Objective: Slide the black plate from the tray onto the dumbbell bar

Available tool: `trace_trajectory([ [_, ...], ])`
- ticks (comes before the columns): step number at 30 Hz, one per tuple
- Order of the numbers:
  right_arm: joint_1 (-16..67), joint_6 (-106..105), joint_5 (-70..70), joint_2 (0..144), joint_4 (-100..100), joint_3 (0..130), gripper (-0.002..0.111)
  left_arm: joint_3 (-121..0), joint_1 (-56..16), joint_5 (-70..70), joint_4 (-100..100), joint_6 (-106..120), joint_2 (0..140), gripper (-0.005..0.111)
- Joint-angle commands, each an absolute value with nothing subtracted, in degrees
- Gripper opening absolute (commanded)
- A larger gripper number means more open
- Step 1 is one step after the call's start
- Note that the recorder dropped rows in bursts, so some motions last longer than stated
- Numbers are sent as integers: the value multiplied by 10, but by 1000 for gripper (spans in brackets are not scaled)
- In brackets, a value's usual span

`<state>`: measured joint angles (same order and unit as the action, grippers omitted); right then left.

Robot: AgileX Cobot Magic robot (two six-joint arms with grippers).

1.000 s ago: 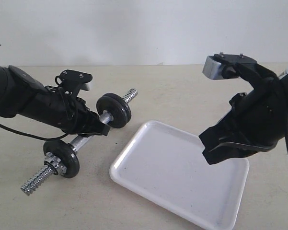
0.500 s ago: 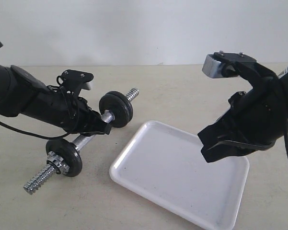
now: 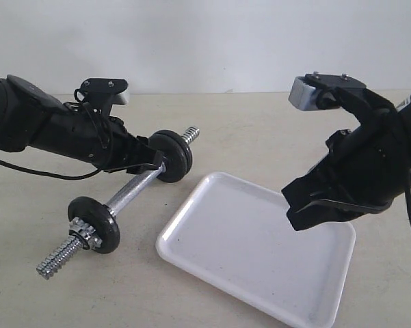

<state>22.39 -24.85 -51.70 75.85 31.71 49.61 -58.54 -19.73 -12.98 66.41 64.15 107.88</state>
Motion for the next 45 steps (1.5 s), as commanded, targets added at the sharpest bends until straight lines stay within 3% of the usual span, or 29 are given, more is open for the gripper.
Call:
trace_trajectory([
  [1,223,-253,-514,754,319,493,0,-586,-200,-159,671,636,1067,53],
  [8,223,-253,-514,754,319,493,0,-586,-200,-178,671,636,990,53],
  [19,223,-250,-520,722,342,493,0,-586,-200,-182,664,624,761,49],
  [36,223,-228,-570,394,402,639,0,-586,-200,-214,644,609,384,45],
  [42,223,-207,-700,264,395,669,0,-586,-200,-339,416,384,262,45],
  [45,223,-160,-700,193,382,667,0,-586,-199,-469,264,210,201,45],
])
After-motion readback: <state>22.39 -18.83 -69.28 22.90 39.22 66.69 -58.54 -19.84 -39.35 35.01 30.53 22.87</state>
